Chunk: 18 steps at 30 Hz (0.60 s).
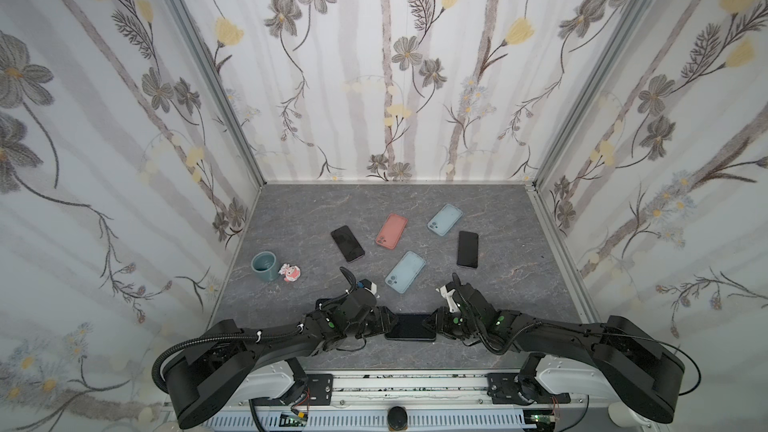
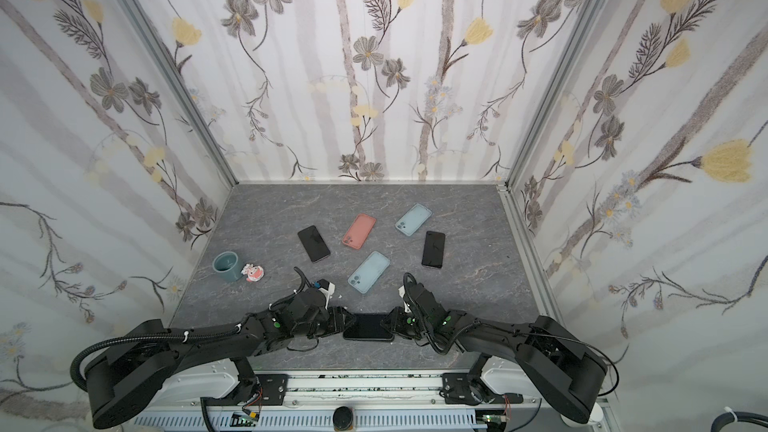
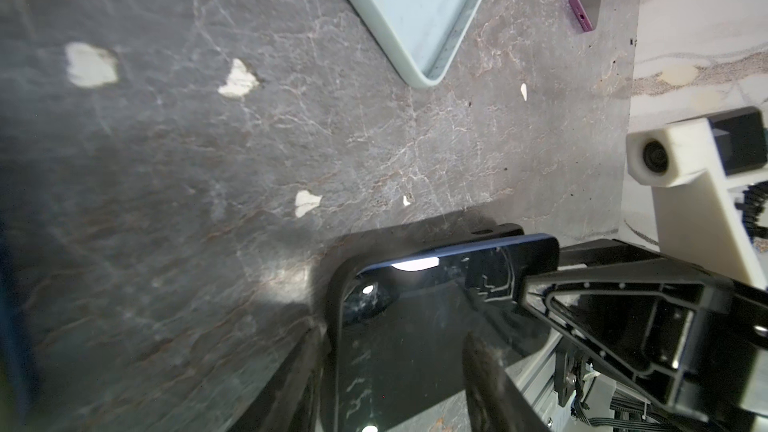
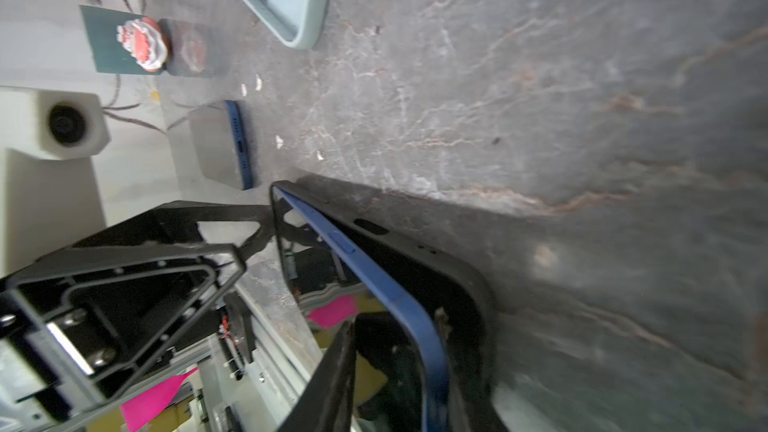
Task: Put the phone into the phone case
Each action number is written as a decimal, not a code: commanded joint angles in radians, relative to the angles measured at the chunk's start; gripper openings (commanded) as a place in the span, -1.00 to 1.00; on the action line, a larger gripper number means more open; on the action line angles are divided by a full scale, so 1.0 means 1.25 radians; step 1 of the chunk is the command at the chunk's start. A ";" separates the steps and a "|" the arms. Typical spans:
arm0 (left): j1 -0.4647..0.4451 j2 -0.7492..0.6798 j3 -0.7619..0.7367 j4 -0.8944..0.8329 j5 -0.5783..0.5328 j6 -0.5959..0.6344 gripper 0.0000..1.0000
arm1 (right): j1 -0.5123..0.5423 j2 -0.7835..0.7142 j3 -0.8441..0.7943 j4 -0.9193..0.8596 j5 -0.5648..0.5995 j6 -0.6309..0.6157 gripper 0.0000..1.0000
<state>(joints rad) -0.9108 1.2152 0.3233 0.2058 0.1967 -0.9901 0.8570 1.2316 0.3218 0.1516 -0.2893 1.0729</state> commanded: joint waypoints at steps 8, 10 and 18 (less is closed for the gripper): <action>0.001 -0.015 0.009 -0.017 -0.008 0.029 0.06 | 0.001 -0.042 0.057 -0.153 0.041 -0.032 -0.13; 0.001 -0.016 0.015 -0.032 -0.013 0.039 0.05 | 0.001 -0.055 0.067 -0.179 0.045 -0.036 -0.12; 0.001 -0.008 0.032 -0.074 -0.035 0.079 -0.11 | 0.001 -0.104 0.068 -0.250 0.069 -0.046 -0.14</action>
<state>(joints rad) -0.9104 1.1992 0.3515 0.1375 0.1776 -0.9211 0.8574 1.1145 0.4049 -0.1127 -0.2291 1.0271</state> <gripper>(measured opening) 0.452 0.442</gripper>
